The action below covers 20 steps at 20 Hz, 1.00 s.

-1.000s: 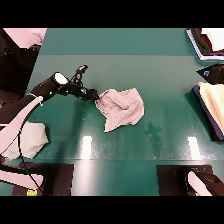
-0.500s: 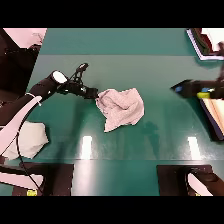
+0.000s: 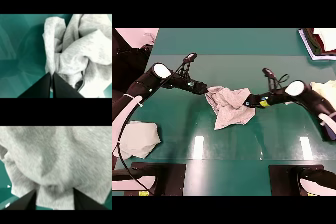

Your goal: Fold the shirts.

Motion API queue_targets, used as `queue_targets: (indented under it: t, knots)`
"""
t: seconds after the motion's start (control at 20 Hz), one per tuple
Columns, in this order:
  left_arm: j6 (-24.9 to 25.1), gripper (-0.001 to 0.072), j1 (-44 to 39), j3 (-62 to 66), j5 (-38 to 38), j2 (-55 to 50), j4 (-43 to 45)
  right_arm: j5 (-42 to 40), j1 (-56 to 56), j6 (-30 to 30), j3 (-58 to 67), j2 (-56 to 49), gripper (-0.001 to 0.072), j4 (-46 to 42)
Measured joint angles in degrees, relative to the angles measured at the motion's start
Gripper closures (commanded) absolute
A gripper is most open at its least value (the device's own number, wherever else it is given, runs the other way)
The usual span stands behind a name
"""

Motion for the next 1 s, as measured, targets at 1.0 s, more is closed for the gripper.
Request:
queue_targets:
  t: [1.0]
  knots:
    - [-0.52, 0.0683, 0.0, 24.87, -4.42, 31.17, 22.84, 17.99, -16.17, -0.15, 32.79, 21.64, 0.0703, -22.73]
